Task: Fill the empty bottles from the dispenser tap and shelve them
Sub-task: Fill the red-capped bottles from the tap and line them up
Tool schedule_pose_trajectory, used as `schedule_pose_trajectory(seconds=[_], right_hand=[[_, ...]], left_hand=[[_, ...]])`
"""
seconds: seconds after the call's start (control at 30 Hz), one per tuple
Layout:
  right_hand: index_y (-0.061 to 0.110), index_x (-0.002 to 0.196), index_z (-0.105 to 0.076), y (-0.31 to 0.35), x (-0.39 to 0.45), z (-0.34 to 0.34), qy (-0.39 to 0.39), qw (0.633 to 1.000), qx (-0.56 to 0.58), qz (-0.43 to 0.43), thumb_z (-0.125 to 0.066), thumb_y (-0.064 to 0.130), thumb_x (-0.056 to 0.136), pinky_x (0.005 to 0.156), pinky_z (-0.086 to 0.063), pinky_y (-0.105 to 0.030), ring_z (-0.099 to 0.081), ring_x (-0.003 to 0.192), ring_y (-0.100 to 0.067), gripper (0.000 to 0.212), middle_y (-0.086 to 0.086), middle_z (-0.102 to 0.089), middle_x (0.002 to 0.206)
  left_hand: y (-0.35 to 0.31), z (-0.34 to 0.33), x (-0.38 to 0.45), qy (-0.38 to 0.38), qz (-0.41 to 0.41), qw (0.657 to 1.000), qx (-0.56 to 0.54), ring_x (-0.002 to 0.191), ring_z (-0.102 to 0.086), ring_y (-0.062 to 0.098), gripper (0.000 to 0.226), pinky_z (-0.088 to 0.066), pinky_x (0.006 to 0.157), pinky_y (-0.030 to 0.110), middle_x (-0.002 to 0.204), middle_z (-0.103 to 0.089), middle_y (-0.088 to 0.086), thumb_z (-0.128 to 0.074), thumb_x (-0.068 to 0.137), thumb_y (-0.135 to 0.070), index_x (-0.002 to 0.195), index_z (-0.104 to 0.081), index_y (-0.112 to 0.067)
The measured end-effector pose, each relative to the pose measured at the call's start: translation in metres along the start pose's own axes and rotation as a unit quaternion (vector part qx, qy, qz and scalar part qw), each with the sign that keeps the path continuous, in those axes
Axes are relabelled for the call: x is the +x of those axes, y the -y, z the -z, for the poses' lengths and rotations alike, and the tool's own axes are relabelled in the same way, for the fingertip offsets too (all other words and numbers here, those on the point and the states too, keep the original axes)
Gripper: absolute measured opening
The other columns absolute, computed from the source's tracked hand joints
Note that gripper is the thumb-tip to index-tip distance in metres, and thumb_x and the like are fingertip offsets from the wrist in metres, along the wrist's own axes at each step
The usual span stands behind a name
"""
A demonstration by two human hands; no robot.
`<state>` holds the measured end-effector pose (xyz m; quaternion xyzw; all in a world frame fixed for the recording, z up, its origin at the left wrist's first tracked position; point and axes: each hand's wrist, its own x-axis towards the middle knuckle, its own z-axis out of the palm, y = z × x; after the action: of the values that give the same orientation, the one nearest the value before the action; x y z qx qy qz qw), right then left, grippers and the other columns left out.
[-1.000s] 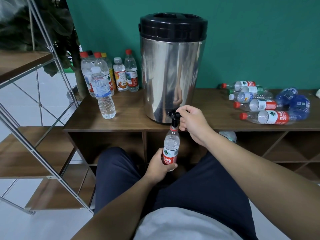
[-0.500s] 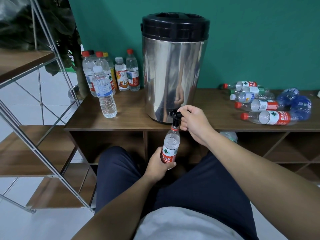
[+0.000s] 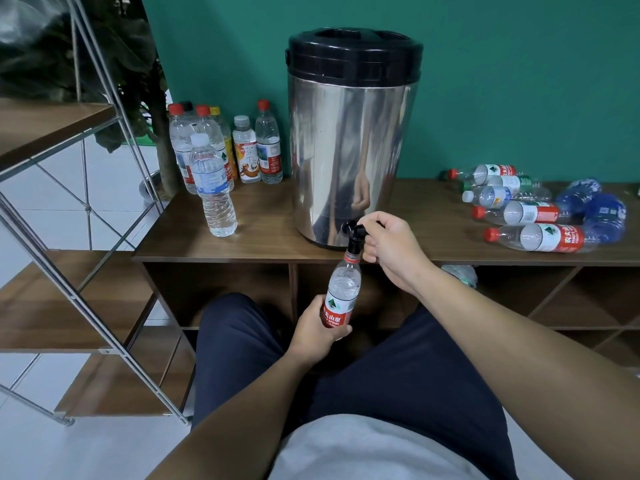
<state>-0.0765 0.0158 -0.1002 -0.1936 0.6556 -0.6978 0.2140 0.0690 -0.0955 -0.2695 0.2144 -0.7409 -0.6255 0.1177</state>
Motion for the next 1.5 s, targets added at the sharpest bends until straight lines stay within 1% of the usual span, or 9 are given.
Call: schedule_pose_trajectory(seconds=[0.3,0.47,0.63,0.77,0.87,1.13,1.3,1.5], right_hand=[[0.002,0.107,-0.067,0.0007,-0.0007,-0.0005,-0.003,1.0,-0.004,0.0,-0.055,0.011,0.112,0.051,-0.027,-0.031,-0.03,0.054,-0.013,0.016,-0.001,-0.037,0.063],[0.002,0.106,-0.068,-0.0002,0.0011,0.0006,-0.002,1.0,-0.01,0.001,-0.056,0.013,0.111,0.051,-0.027,-0.031,-0.031,0.053,-0.013,0.017,-0.001,-0.038,0.062],[0.003,0.104,-0.067,0.0007,0.0,0.0004,-0.003,1.0,-0.01,0.002,-0.055,0.012,0.111,0.052,-0.026,-0.032,-0.03,0.053,-0.013,0.017,-0.001,-0.037,0.063],[0.003,0.105,-0.067,-0.0001,0.0005,0.0012,0.0,1.0,-0.012,0.002,-0.055,0.013,0.111,0.052,-0.024,-0.033,-0.029,0.054,-0.014,0.017,-0.002,-0.036,0.064],[0.002,0.106,-0.068,0.0001,0.0005,0.0009,0.0,1.0,-0.013,0.0,-0.056,0.014,0.111,0.053,-0.024,-0.033,-0.029,0.055,-0.014,0.017,-0.003,-0.035,0.065],[0.004,0.103,-0.068,0.0016,-0.0011,-0.0009,-0.007,1.0,-0.014,0.002,-0.054,0.011,0.111,0.05,-0.024,-0.031,-0.028,0.053,-0.014,0.017,-0.003,-0.035,0.064],[0.004,0.103,-0.067,0.002,-0.003,-0.0024,-0.017,1.0,-0.016,0.002,-0.054,0.012,0.111,0.05,-0.024,-0.031,-0.029,0.052,-0.013,0.017,-0.002,-0.036,0.063],[0.007,0.101,-0.068,0.0031,-0.0086,-0.0041,-0.028,0.999,-0.023,0.006,-0.057,0.016,0.112,0.049,-0.027,-0.029,-0.032,0.051,-0.012,0.019,0.002,-0.04,0.06]], left_hand=[[-0.0001,0.002,-0.0025,0.003,-0.002,1.0,0.001,0.113,-0.075,0.012,0.063,-0.059,0.082,0.013,0.124,-0.077,-0.007,-0.099,0.084,-0.012,0.135,-0.065,-0.024],[-0.0011,0.0033,-0.0038,0.0,-0.001,1.0,-0.004,0.111,-0.074,0.011,0.062,-0.057,0.079,0.01,0.124,-0.077,-0.006,-0.098,0.084,-0.009,0.135,-0.066,-0.023],[-0.0002,0.0039,-0.0038,-0.003,0.0,1.0,-0.003,0.112,-0.075,0.011,0.062,-0.058,0.08,0.011,0.124,-0.077,-0.007,-0.098,0.084,-0.011,0.134,-0.066,-0.027],[0.0,0.0031,-0.0037,-0.004,0.002,1.0,-0.01,0.112,-0.074,0.012,0.062,-0.058,0.078,0.011,0.124,-0.076,-0.006,-0.098,0.084,-0.008,0.134,-0.066,-0.025],[0.0014,0.0028,-0.0032,-0.001,0.0,1.0,-0.008,0.112,-0.075,0.012,0.063,-0.059,0.081,0.013,0.124,-0.077,-0.007,-0.099,0.083,-0.011,0.134,-0.066,-0.027],[0.0015,0.0041,-0.0039,0.001,0.004,1.0,-0.004,0.113,-0.074,0.009,0.065,-0.058,0.082,0.012,0.125,-0.077,-0.01,-0.1,0.083,-0.015,0.136,-0.065,-0.031],[-0.0004,0.003,-0.0046,0.004,0.006,1.0,-0.007,0.113,-0.074,0.01,0.065,-0.058,0.08,0.01,0.125,-0.076,-0.009,-0.099,0.084,-0.013,0.136,-0.065,-0.029],[0.0001,0.0025,-0.0056,0.007,0.002,1.0,-0.014,0.113,-0.074,0.013,0.063,-0.058,0.079,0.01,0.125,-0.077,-0.006,-0.098,0.084,-0.01,0.137,-0.066,-0.025]])
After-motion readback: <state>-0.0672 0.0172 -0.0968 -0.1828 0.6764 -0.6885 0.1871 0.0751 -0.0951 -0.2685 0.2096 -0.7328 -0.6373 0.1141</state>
